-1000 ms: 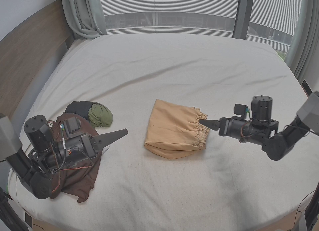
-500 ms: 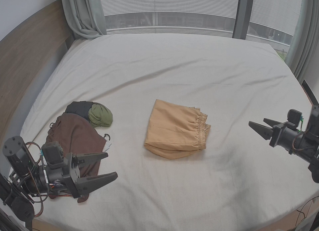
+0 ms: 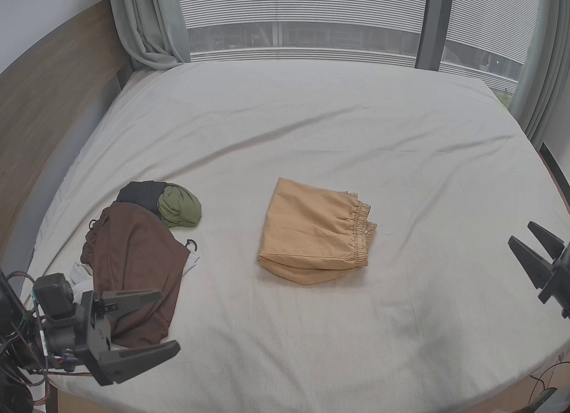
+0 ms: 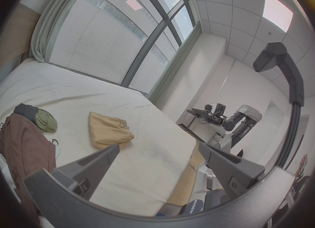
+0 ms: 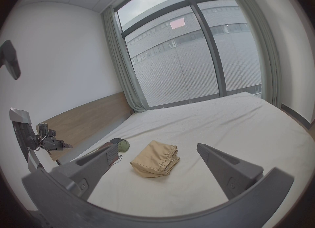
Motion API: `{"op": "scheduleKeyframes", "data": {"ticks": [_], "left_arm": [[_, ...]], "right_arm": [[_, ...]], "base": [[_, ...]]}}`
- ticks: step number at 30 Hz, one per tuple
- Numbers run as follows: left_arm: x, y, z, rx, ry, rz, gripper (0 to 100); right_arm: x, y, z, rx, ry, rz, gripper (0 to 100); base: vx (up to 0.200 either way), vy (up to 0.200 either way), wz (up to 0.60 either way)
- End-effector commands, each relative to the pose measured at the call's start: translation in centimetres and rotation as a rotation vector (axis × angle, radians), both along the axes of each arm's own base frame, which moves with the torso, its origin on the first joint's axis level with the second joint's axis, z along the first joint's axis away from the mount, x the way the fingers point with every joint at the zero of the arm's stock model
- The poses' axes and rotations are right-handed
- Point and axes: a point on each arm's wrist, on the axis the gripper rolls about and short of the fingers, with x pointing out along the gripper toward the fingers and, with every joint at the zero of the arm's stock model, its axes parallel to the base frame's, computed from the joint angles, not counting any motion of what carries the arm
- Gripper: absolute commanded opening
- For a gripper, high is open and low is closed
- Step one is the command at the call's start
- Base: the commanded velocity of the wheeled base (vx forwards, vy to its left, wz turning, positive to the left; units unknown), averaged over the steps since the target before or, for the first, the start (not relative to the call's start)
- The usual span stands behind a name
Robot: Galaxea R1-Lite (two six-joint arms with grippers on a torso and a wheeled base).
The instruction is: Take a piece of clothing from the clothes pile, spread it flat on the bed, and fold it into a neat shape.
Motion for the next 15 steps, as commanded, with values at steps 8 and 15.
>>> {"op": "scheduleKeyframes", "data": {"ticks": [8,15], "left_arm": [[-11.3,3.2,0.1,-0.051,-0.139,0.017,100],[-14.5,4.1,-2.4,-0.063,-0.176,0.123,100]], "right_arm": [[-11.0,-0.4,-1.7,0.010,-0.213,-0.007,100],[-13.5,-0.6,-4.1,0.029,-0.115,0.078,100]], "base": [[0.000,0.000,0.00],[0.000,0.000,0.00]]}}
